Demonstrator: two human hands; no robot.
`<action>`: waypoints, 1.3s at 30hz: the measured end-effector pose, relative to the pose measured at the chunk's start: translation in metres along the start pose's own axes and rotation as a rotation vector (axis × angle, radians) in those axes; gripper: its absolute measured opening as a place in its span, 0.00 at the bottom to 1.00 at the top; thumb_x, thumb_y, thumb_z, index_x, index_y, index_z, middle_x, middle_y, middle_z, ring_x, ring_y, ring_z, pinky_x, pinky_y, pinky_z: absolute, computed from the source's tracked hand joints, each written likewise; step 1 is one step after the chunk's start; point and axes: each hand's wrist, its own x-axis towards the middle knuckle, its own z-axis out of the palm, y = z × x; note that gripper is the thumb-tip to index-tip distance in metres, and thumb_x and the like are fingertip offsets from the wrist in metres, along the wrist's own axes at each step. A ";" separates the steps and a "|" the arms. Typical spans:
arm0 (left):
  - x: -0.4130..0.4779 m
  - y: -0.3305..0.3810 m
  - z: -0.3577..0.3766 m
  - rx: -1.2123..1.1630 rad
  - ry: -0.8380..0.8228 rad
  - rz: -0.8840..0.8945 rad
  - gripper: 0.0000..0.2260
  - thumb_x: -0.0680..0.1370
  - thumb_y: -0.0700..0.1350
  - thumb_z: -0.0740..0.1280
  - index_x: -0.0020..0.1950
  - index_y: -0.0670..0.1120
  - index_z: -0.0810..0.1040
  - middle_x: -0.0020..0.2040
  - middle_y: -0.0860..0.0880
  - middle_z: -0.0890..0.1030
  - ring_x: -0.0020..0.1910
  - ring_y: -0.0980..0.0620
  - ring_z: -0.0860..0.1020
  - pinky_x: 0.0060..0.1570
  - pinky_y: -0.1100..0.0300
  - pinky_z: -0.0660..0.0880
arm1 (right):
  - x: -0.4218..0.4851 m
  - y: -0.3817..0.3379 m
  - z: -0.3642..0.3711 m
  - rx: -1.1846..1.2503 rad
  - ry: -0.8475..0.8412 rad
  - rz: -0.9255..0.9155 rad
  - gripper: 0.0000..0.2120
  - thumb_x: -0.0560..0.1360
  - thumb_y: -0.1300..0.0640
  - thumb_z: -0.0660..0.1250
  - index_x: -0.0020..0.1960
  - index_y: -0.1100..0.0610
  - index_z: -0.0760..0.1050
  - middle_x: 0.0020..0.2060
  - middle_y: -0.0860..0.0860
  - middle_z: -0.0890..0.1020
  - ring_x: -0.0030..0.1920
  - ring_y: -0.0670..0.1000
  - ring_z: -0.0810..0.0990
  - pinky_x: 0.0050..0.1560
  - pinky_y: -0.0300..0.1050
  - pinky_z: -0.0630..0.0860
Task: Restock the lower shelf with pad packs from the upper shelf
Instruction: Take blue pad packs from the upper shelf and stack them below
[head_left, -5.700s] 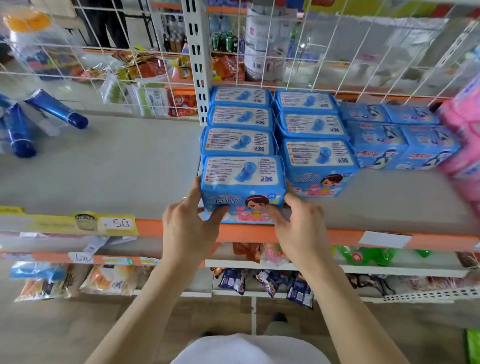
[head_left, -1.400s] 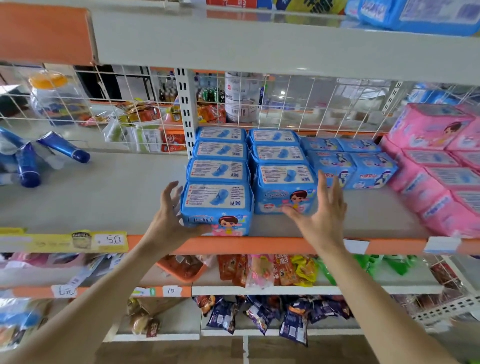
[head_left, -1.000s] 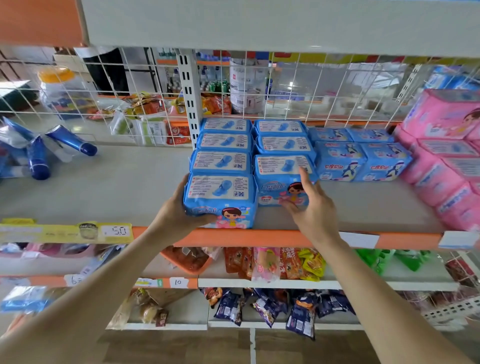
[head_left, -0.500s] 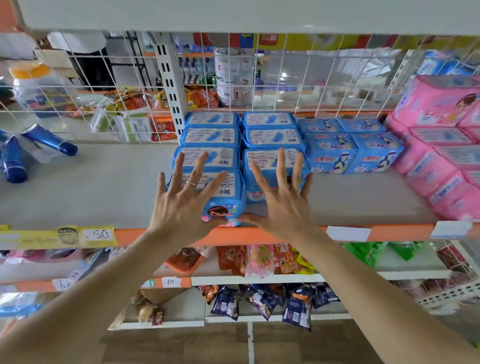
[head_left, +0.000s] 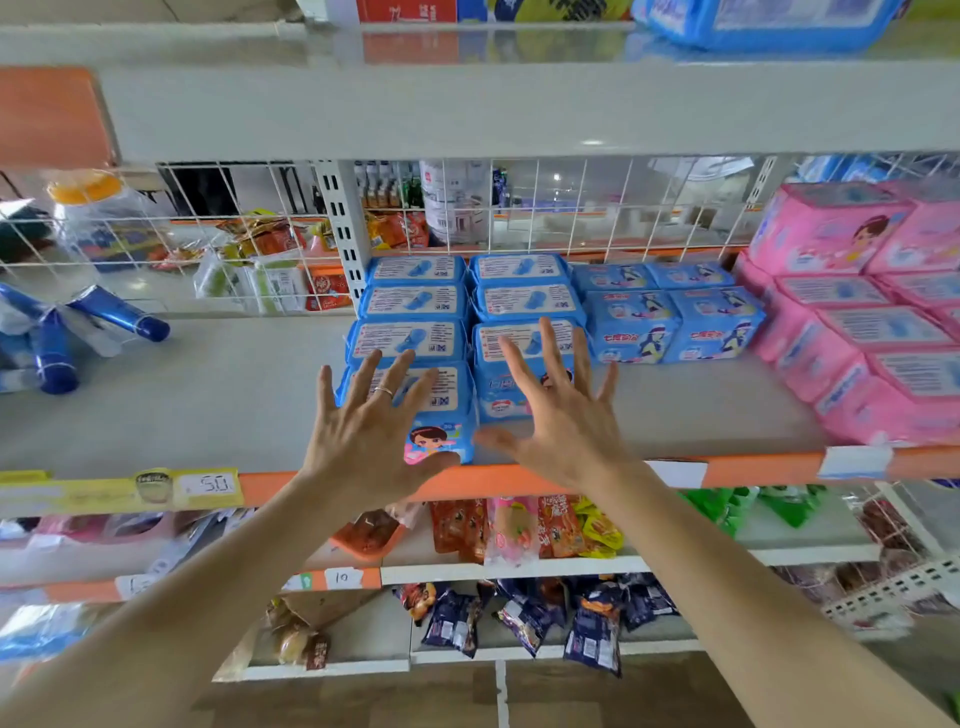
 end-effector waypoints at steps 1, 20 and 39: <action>-0.004 0.004 -0.005 0.008 0.004 0.002 0.45 0.70 0.80 0.42 0.81 0.56 0.53 0.82 0.50 0.53 0.81 0.42 0.52 0.73 0.28 0.49 | -0.007 0.000 -0.008 0.025 0.023 -0.001 0.48 0.67 0.18 0.47 0.77 0.37 0.30 0.77 0.49 0.28 0.77 0.61 0.28 0.72 0.75 0.38; -0.082 0.080 -0.078 -0.057 0.216 -0.073 0.36 0.78 0.69 0.47 0.79 0.49 0.62 0.81 0.47 0.60 0.80 0.40 0.57 0.72 0.29 0.56 | -0.099 0.002 -0.055 0.051 0.380 -0.217 0.38 0.78 0.29 0.49 0.82 0.47 0.48 0.81 0.51 0.44 0.80 0.58 0.38 0.75 0.71 0.44; -0.194 0.121 -0.126 -0.127 0.336 0.010 0.33 0.79 0.68 0.51 0.78 0.49 0.64 0.80 0.45 0.60 0.80 0.40 0.57 0.72 0.31 0.55 | -0.239 -0.012 -0.101 0.063 0.432 -0.156 0.38 0.78 0.29 0.48 0.80 0.43 0.39 0.81 0.50 0.45 0.81 0.54 0.40 0.77 0.68 0.46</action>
